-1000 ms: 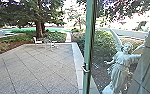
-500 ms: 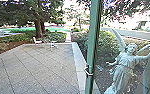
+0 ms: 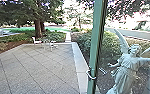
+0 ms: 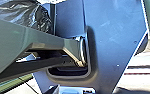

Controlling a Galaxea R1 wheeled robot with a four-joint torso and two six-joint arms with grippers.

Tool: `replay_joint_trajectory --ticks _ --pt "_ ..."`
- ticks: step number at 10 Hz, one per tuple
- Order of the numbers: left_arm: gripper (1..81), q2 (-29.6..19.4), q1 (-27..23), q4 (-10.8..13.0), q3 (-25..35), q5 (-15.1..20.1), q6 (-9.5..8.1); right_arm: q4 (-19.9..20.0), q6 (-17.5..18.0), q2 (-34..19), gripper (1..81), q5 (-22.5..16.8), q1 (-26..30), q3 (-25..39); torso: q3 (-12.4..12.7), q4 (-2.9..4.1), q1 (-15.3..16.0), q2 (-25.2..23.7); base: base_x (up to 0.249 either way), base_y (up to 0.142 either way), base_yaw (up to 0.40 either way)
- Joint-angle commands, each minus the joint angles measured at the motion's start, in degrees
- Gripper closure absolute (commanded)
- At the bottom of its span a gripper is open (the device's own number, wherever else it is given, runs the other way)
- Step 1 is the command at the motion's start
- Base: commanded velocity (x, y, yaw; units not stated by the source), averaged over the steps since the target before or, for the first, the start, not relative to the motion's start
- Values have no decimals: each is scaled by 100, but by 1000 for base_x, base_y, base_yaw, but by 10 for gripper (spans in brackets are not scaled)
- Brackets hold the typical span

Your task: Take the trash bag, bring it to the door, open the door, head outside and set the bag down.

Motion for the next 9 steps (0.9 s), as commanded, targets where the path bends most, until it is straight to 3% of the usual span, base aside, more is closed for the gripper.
replay_joint_trajectory --ticks 1,9 --pt "811 -14 -280 41 19 314 14 -44 -38 81 10 -355 279 63 0 0 0 0 113 0 0" --pt "811 -14 -280 41 28 314 14 -44 -38 81 10 -355 271 63 -6 0 7 9 113 0 0"
